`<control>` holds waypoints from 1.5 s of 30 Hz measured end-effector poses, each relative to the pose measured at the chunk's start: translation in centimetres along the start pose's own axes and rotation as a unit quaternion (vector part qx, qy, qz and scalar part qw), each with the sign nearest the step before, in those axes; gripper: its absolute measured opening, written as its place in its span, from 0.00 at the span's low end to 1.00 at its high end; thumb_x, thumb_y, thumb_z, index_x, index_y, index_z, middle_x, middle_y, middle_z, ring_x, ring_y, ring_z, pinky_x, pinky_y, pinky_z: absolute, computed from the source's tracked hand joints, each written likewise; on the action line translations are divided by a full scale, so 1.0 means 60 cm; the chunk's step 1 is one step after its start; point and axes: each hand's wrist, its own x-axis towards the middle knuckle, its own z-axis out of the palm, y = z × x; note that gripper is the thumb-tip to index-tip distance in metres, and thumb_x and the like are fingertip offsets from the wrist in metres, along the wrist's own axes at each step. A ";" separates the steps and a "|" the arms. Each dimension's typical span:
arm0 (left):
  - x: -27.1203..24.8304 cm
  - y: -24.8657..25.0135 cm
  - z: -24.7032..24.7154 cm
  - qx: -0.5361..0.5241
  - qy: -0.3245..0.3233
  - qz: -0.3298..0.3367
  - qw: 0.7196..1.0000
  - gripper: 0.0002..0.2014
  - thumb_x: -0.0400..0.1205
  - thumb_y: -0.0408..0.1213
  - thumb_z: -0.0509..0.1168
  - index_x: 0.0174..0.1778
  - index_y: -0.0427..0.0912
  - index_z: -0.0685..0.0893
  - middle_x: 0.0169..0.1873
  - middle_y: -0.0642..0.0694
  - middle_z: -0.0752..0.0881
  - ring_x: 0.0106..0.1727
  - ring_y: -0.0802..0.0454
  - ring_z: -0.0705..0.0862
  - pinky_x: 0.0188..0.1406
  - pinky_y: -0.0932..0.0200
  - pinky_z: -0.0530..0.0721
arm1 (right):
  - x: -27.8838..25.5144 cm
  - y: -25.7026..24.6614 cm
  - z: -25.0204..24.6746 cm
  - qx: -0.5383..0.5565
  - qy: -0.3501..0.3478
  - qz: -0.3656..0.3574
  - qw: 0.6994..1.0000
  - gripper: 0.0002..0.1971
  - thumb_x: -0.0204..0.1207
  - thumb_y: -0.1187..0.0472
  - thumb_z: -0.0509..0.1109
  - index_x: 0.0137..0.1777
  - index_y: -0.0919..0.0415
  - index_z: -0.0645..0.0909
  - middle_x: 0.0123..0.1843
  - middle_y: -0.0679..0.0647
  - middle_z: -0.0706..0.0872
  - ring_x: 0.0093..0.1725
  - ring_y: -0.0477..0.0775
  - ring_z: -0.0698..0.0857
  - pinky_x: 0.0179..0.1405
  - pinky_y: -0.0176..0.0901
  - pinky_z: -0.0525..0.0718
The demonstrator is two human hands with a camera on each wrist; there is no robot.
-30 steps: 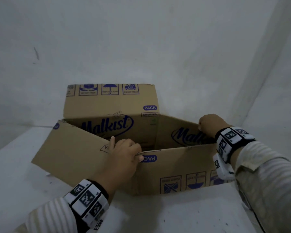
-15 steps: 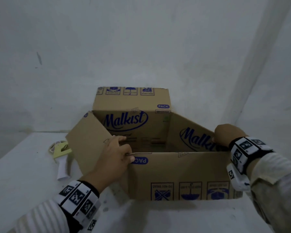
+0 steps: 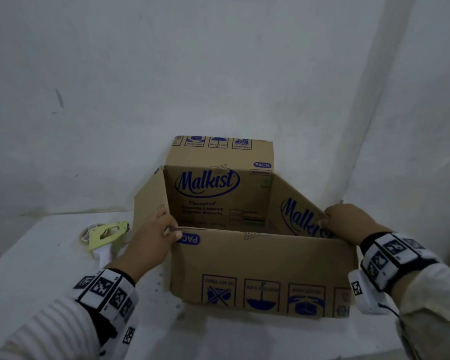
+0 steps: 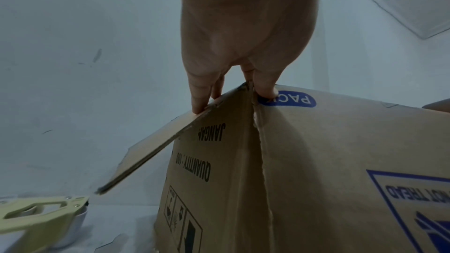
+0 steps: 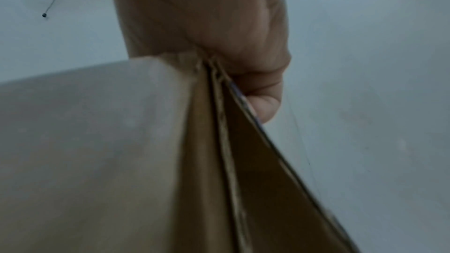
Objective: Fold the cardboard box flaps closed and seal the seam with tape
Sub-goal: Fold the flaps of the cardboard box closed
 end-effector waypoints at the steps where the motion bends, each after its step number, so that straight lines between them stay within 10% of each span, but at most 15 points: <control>1: -0.002 -0.004 -0.003 -0.001 0.001 0.002 1.000 0.10 0.82 0.36 0.65 0.35 0.50 0.75 0.78 0.40 0.69 0.83 0.48 0.59 0.73 0.49 0.67 | -0.006 -0.003 0.004 0.013 0.013 0.006 1.000 0.12 0.82 0.54 0.61 0.43 0.61 0.77 0.44 0.58 0.84 0.43 0.56 0.81 0.39 0.41 0.76; 10: -0.035 -0.045 -0.027 -0.047 0.033 -0.016 0.998 0.10 0.82 0.33 0.64 0.37 0.47 0.73 0.78 0.42 0.70 0.81 0.46 0.64 0.68 0.49 0.70 | -0.034 -0.042 0.029 0.138 0.099 0.054 0.984 0.15 0.78 0.60 0.64 0.31 0.67 0.76 0.33 0.60 0.81 0.37 0.59 0.79 0.34 0.43 0.75; 21: -0.068 -0.064 -0.037 -0.097 0.083 -0.073 0.989 0.01 0.84 0.30 0.60 0.48 0.36 0.75 0.75 0.42 0.72 0.73 0.50 0.70 0.59 0.55 0.70 | -0.049 -0.086 0.027 0.214 0.102 0.023 0.971 0.12 0.77 0.67 0.61 0.55 0.69 0.82 0.53 0.66 0.87 0.44 0.63 0.81 0.37 0.45 0.76; 25: -0.077 -0.050 -0.028 -0.108 0.100 -0.092 0.985 0.02 0.85 0.31 0.58 0.47 0.38 0.74 0.58 0.44 0.77 0.58 0.50 0.75 0.42 0.57 0.73 | -0.035 -0.081 0.032 0.252 0.128 0.010 0.959 0.17 0.78 0.65 0.60 0.66 0.57 0.77 0.58 0.64 0.85 0.44 0.60 0.80 0.35 0.44 0.76; 30: -0.091 -0.038 -0.005 -0.098 0.178 -0.123 0.971 0.15 0.83 0.34 0.62 0.66 0.39 0.75 0.65 0.42 0.78 0.64 0.46 0.76 0.57 0.54 0.73 | -0.027 -0.078 0.039 0.252 0.128 0.004 0.959 0.16 0.78 0.62 0.60 0.64 0.53 0.78 0.55 0.63 0.82 0.47 0.64 0.83 0.41 0.51 0.86; 37: -0.092 -0.037 0.023 -0.118 0.230 -0.293 0.920 0.20 0.78 0.52 0.63 0.52 0.37 0.82 0.56 0.35 0.84 0.57 0.35 0.80 0.62 0.40 0.79 | -0.072 -0.125 0.031 0.134 0.151 -0.039 0.979 0.18 0.81 0.49 0.58 0.65 0.56 0.79 0.62 0.61 0.78 0.62 0.66 0.77 0.59 0.56 0.77; 41: -0.071 -0.019 0.019 -0.311 0.195 -0.309 0.877 0.28 0.81 0.59 0.54 0.69 0.43 0.78 0.60 0.42 0.85 0.62 0.41 0.81 0.69 0.42 0.74 | -0.116 -0.161 0.041 0.081 0.134 -0.111 0.981 0.25 0.81 0.37 0.45 0.60 0.46 0.80 0.63 0.53 0.81 0.65 0.59 0.77 0.69 0.61 0.69; 45: -0.044 -0.018 0.003 -0.450 0.223 -0.377 0.778 0.27 0.81 0.59 0.58 0.64 0.40 0.80 0.55 0.41 0.87 0.56 0.41 0.84 0.61 0.46 0.81 | -0.144 -0.192 0.050 0.048 0.117 -0.178 0.976 0.25 0.83 0.38 0.42 0.63 0.41 0.79 0.63 0.45 0.82 0.68 0.54 0.75 0.75 0.67 0.57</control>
